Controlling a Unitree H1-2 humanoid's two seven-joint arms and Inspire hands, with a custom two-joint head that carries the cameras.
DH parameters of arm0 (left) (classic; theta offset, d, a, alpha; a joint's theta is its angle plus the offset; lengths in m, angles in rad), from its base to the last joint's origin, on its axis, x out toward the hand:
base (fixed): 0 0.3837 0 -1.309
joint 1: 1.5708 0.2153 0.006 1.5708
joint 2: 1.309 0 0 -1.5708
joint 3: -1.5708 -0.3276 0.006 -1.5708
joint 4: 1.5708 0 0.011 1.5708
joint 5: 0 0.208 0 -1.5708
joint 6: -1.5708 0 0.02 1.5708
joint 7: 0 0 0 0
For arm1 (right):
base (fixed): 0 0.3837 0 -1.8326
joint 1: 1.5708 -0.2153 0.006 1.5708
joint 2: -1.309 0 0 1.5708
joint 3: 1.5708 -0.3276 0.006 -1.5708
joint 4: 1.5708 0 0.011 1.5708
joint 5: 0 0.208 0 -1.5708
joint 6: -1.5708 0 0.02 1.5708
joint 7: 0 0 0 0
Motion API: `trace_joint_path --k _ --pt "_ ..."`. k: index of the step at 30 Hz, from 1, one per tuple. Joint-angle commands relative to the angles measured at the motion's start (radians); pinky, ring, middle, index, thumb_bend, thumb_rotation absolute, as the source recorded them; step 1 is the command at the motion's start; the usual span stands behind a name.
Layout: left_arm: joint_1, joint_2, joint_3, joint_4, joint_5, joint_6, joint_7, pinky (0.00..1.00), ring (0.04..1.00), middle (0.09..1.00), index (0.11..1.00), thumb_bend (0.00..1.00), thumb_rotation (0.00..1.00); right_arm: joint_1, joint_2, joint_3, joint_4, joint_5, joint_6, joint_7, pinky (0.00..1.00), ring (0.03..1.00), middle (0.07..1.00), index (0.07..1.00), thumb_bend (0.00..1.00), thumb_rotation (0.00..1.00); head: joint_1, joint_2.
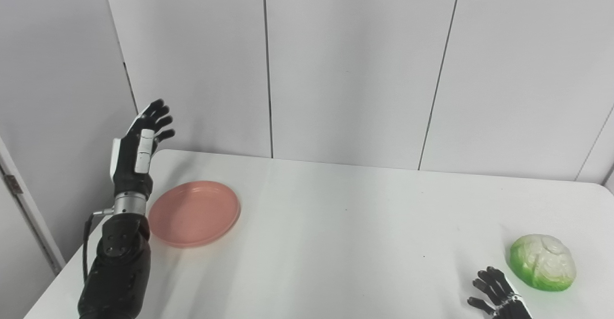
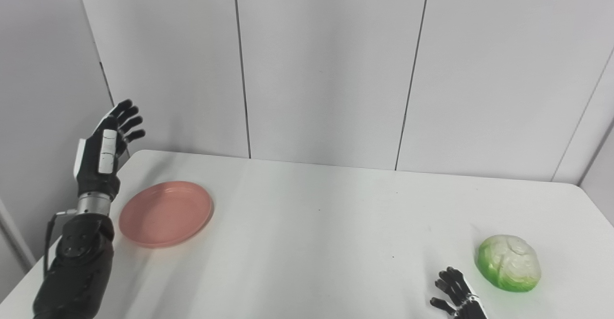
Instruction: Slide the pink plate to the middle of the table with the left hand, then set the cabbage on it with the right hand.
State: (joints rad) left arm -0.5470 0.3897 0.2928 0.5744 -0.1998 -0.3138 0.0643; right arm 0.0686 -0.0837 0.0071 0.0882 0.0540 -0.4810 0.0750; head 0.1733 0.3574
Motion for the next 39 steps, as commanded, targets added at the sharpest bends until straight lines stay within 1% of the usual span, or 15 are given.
trace_joint_path --k 1,4,7,11,16,19,21,22,23,25,27,31,35,37,39 --pt "-0.065 0.041 0.018 0.032 -0.024 -0.028 -0.018 0.73 0.819 0.844 0.815 0.92 0.91 0.018 0.026 0.02 0.061 -0.005 0.017 0.007 0.73 0.835 0.862 0.869 0.63 0.65 0.001 0.002" --pt "-0.084 0.051 0.043 0.107 -0.071 -0.033 -0.059 0.78 0.828 0.853 0.829 0.92 0.88 0.018 0.026 0.02 0.059 -0.005 0.018 0.006 0.71 0.825 0.856 0.867 0.63 0.64 0.002 0.006" --pt "-0.092 0.056 0.06 0.159 -0.101 -0.023 -0.081 0.8 0.833 0.863 0.837 0.89 0.88 0.019 0.026 0.021 0.058 -0.005 0.021 0.006 0.71 0.817 0.852 0.863 0.63 0.63 0.002 0.008" --pt "-0.102 0.067 0.069 0.229 -0.125 -0.016 -0.114 0.83 0.853 0.871 0.845 0.9 0.89 0.02 0.025 0.021 0.054 -0.008 0.022 0.006 0.7 0.81 0.846 0.862 0.64 0.64 0.001 0.014" --pt "-0.11 0.08 0.072 0.313 -0.129 0.01 -0.116 0.79 0.835 0.855 0.833 0.9 0.9 0.022 0.026 0.021 0.049 -0.006 0.026 0.004 0.69 0.802 0.839 0.861 0.64 0.64 0.0 0.018" --pt "-0.115 0.087 0.073 0.354 -0.148 0.031 -0.154 0.79 0.833 0.848 0.82 0.91 0.9 0.022 0.028 0.021 0.047 -0.003 0.027 0.005 0.69 0.797 0.836 0.86 0.64 0.63 -0.005 0.024" --pt "-0.108 0.085 0.064 0.36 -0.147 0.041 -0.176 0.77 0.836 0.841 0.844 0.87 0.93 0.023 0.029 0.022 0.043 -0.006 0.029 0.004 0.68 0.792 0.832 0.864 0.64 0.63 -0.005 0.024" --pt "-0.104 0.082 0.059 0.364 -0.144 0.041 -0.185 0.77 0.835 0.841 0.845 0.86 0.94 0.023 0.029 0.022 0.043 -0.005 0.03 0.003 0.68 0.792 0.832 0.864 0.64 0.63 -0.005 0.024" --pt "-0.1 0.079 0.053 0.368 -0.139 0.041 -0.193 0.76 0.83 0.84 0.847 0.86 0.94 0.024 0.029 0.021 0.041 -0.005 0.033 0.002 0.68 0.788 0.829 0.862 0.64 0.62 -0.007 0.033" --pt "-0.096 0.072 0.05 0.372 -0.143 0.059 -0.209 0.74 0.821 0.843 0.853 0.89 0.92 0.025 0.03 0.021 0.036 -0.004 0.036 0.001 0.67 0.782 0.829 0.862 0.66 0.62 -0.004 0.035" --pt "-0.097 0.063 0.042 0.381 -0.137 0.067 -0.217 0.75 0.828 0.844 0.852 0.89 0.93 0.025 0.028 0.021 0.037 -0.002 0.034 0.003 0.67 0.781 0.828 0.863 0.66 0.62 -0.005 0.037" --pt "-0.112 0.048 0.021 0.407 -0.122 0.058 -0.223 0.76 0.841 0.848 0.845 0.87 0.94 0.028 0.028 0.025 0.032 -0.003 0.037 0.004 0.66 0.778 0.819 0.863 0.66 0.61 -0.011 0.044" --pt "-0.124 0.039 -0.001 0.423 -0.114 0.057 -0.236 0.74 0.841 0.856 0.851 0.88 0.96 0.032 0.03 0.028 0.018 -0.013 0.047 -0.002 0.66 0.78 0.826 0.868 0.69 0.63 -0.016 0.049" --pt "-0.127 0.029 0.006 0.425 -0.136 0.069 -0.248 0.75 0.843 0.854 0.846 0.92 0.93 0.033 0.029 0.031 0.015 -0.014 0.046 -0.001 0.66 0.78 0.826 0.87 0.69 0.63 -0.018 0.051" --pt "-0.126 0.017 0.017 0.415 -0.155 0.082 -0.255 0.76 0.839 0.847 0.839 0.92 0.91 0.035 0.028 0.033 0.011 -0.015 0.047 -0.001 0.66 0.778 0.825 0.87 0.69 0.64 -0.021 0.056"
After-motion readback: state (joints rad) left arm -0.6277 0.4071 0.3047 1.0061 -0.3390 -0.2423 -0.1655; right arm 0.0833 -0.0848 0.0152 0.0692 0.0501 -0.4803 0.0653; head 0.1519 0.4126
